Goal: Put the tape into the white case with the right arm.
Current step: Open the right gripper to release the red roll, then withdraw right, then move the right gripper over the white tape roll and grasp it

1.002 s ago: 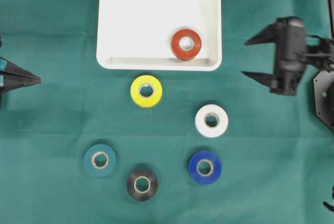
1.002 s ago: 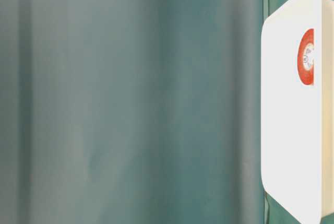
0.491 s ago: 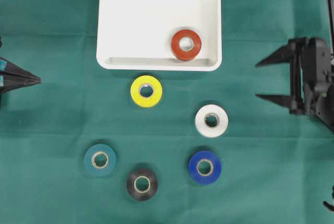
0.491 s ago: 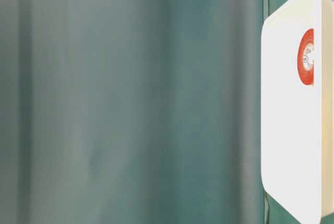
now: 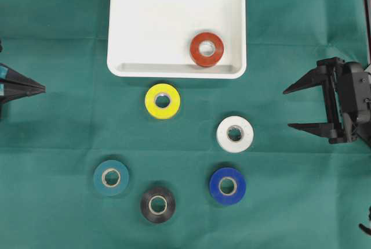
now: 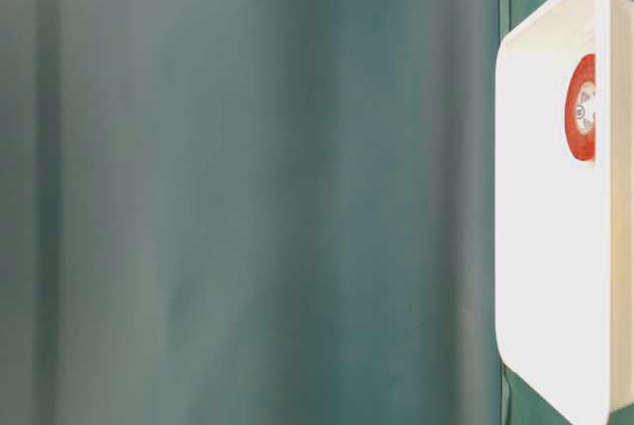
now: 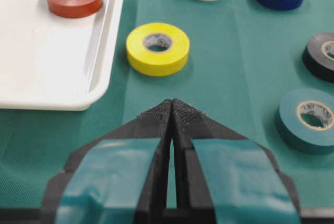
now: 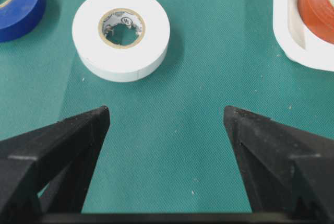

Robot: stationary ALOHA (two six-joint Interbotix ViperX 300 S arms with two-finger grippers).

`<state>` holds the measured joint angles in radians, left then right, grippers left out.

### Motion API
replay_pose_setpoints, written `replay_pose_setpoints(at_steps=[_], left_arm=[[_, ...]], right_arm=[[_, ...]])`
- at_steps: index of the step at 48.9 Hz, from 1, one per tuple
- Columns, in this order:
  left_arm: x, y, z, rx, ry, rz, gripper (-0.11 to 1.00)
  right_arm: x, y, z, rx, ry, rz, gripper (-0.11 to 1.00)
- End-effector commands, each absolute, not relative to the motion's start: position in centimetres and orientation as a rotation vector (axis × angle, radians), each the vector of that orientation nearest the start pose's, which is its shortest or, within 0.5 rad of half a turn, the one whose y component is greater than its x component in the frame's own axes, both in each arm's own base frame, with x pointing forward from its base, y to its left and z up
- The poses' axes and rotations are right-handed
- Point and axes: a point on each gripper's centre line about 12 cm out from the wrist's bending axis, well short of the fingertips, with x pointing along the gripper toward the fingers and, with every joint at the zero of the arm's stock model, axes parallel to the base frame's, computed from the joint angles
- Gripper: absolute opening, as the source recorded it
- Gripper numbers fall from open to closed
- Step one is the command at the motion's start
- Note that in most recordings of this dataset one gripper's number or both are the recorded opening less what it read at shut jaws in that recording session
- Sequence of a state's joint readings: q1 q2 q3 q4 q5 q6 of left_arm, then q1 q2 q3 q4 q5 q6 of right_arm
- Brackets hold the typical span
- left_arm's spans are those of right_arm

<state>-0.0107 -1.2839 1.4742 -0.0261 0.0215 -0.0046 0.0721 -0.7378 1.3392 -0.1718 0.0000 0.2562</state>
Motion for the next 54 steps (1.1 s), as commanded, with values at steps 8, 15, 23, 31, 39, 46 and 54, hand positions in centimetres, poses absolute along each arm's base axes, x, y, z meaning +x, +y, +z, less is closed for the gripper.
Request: replay_pose_setpoints(at_steps=[8, 15, 23, 31, 39, 46, 54], left_arm=[[14.1, -0.1, 19.1, -0.030, 0.204, -0.005, 0.01], [14.1, -0.1, 19.2, -0.031, 0.203, -0.005, 0.01], [14.1, -0.1, 19.1, -0.032, 0.204, -0.003, 0.01], [14.1, -0.1, 19.1, -0.031, 0.204, -0.005, 0.01], [14.1, -0.1, 19.1, -0.031, 0.204, -0.005, 0.01], [14.0, -0.1, 19.1, -0.031, 0.206, -0.005, 0.01], [14.0, -0.1, 19.1, -0.031, 0.207, -0.005, 0.01]], right_arm=[[21.6, 1.8, 15.9, 0.038, 0.592, 0.068, 0.62], [24.1, 2.1, 16.0, 0.001, 0.593, 0.093, 0.62], [26.8, 2.4, 15.4, -0.011, 0.632, 0.104, 0.62], [29.0, 2.6, 14.8, -0.012, 0.662, 0.104, 0.62], [30.3, 2.7, 14.3, -0.010, 0.682, 0.101, 0.62], [30.6, 2.7, 13.7, -0.009, 0.713, 0.096, 0.62], [30.6, 2.4, 12.2, -0.007, 0.836, 0.061, 0.62]])
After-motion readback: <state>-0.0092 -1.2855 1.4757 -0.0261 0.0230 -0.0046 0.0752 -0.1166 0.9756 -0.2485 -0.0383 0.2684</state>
